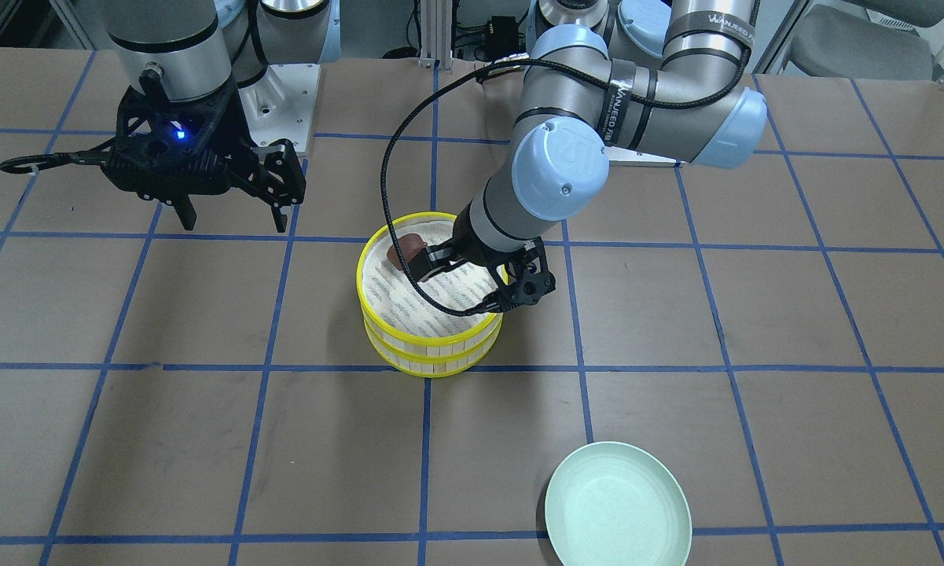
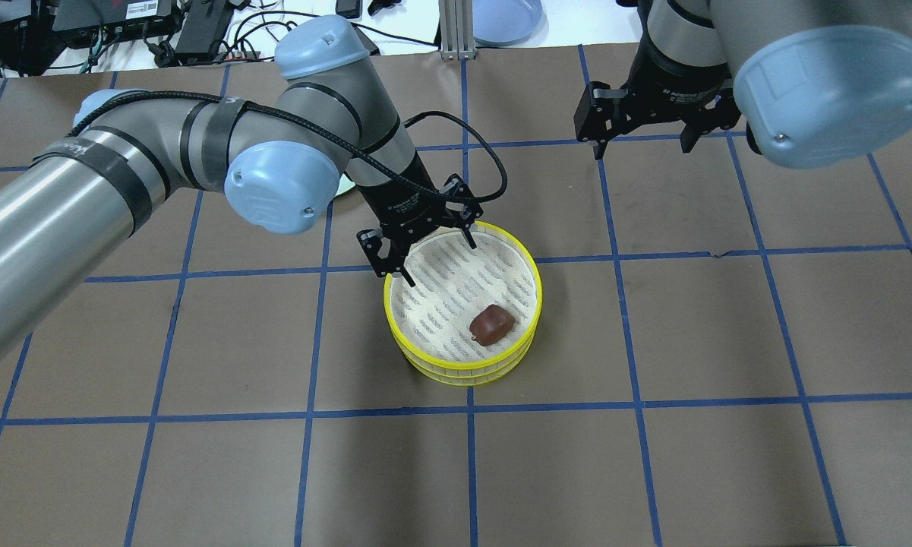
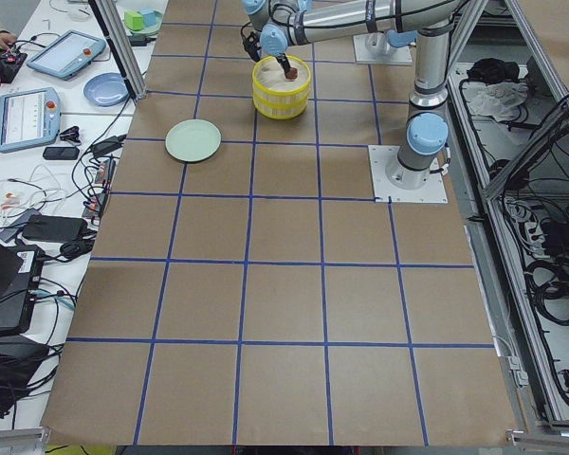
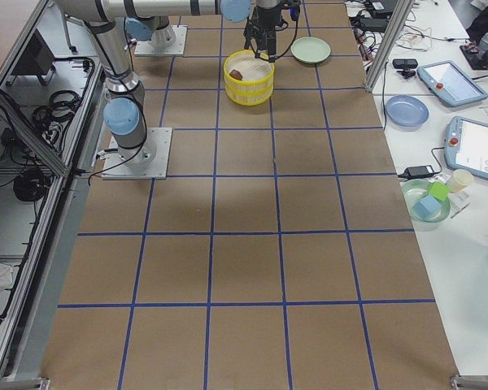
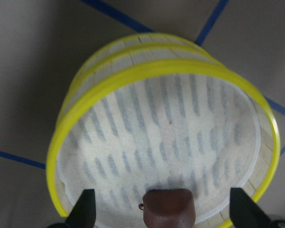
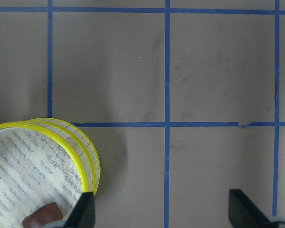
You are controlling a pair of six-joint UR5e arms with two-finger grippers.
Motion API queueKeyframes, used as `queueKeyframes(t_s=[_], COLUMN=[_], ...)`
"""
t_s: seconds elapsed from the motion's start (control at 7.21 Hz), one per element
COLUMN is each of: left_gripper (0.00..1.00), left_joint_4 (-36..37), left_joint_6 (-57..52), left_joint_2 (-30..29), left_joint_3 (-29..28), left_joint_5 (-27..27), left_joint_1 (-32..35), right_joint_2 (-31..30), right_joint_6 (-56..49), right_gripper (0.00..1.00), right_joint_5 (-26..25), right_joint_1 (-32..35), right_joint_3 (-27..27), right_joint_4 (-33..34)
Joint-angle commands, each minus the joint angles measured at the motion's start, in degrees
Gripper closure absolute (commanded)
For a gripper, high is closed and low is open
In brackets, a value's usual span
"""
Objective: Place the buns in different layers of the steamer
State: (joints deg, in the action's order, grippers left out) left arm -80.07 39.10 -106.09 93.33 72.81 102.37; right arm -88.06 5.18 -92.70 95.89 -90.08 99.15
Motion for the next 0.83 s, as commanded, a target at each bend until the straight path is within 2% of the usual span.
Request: queueKeyframes(t_s=[0.0, 0.14, 0.28, 0.42, 0.55, 0.69], left_gripper=[0.00, 0.00, 0.00, 0.00, 0.00, 0.00], left_joint_4=[-5.05, -9.10, -11.31, -11.25, -11.25, -11.59], left_joint_6=[-14.46, -27.45, -35.33, -39.32, -41.54, -41.56], left_joint_2=[1.58, 3.94, 6.48, 8.60, 9.92, 11.77], left_joint_3=[-5.58, -8.49, -9.39, -9.39, -9.39, -9.31], left_joint_5=[7.41, 11.88, 15.49, 21.53, 23.68, 23.09], left_joint_1=[-7.32, -12.06, -14.46, -15.53, -15.89, -15.89], right_joint_2=[0.00, 0.00, 0.00, 0.00, 0.00, 0.00], right_joint_6=[-0.08, -0.08, 0.00, 0.00, -0.08, -0.17], right_gripper=[0.00, 0.00, 0.00, 0.00, 0.00, 0.00], right_joint_5=[-0.02, -0.02, -0.02, -0.02, -0.02, -0.02], right_joint_1=[0.00, 0.00, 0.00, 0.00, 0.00, 0.00], right_joint_3=[-0.01, -0.01, -0.10, -0.10, -0.10, -0.10], right_joint_4=[0.08, 0.08, -0.01, -0.01, 0.17, 0.17])
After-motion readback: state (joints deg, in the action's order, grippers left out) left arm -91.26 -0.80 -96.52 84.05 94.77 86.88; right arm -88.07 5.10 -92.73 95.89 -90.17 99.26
